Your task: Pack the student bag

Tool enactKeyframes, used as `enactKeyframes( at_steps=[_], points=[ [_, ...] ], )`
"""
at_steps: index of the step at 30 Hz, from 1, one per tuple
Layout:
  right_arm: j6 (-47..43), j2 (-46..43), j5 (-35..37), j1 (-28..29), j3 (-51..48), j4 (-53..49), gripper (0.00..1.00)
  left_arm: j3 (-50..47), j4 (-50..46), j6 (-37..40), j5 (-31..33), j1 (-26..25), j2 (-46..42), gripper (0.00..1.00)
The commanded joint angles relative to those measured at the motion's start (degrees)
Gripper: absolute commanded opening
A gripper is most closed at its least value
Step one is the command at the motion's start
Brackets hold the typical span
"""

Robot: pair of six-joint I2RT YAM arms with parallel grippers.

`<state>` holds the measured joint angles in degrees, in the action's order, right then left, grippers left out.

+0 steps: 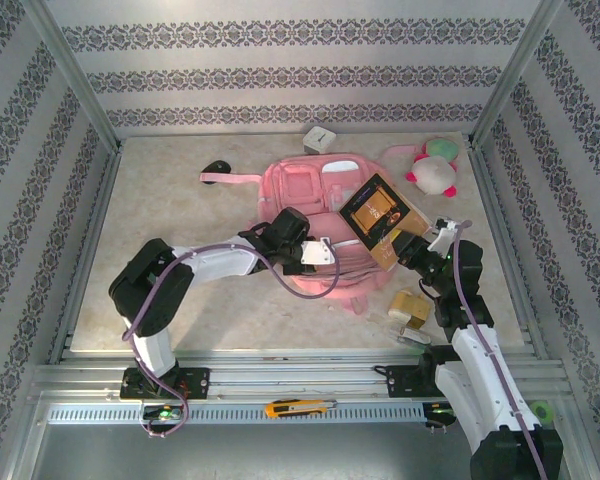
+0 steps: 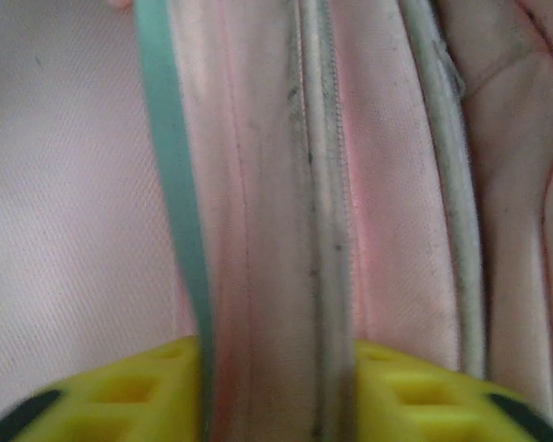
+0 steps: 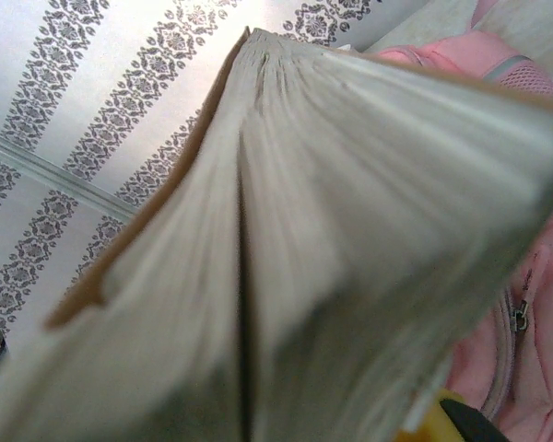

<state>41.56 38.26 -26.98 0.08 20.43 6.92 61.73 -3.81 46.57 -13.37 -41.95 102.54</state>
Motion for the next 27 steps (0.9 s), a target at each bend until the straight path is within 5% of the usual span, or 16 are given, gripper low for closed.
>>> enactKeyframes(
  at_steps=[1,3,15,27],
  points=[
    [-2.3,-0.2,-1.0,-1.1,2.9,2.7,0.00,-3.2,0.7,-3.4,2.1,-0.2,-4.8,0.10],
    [-2.5,1.2,-2.3,-1.4,3.9,2.4,0.00,-4.9,-0.5,-6.1,2.8,-0.3,-8.0,0.00],
    [0.1,6.9,-8.4,-1.5,9.4,6.8,0.00,-16.4,-9.9,-36.6,11.9,-0.7,-30.9,0.00],
    [4.2,-0.6,12.8,-1.9,12.0,-7.1,0.00,-9.9,-12.1,-46.1,12.8,2.1,-37.2,0.00]
  ],
)
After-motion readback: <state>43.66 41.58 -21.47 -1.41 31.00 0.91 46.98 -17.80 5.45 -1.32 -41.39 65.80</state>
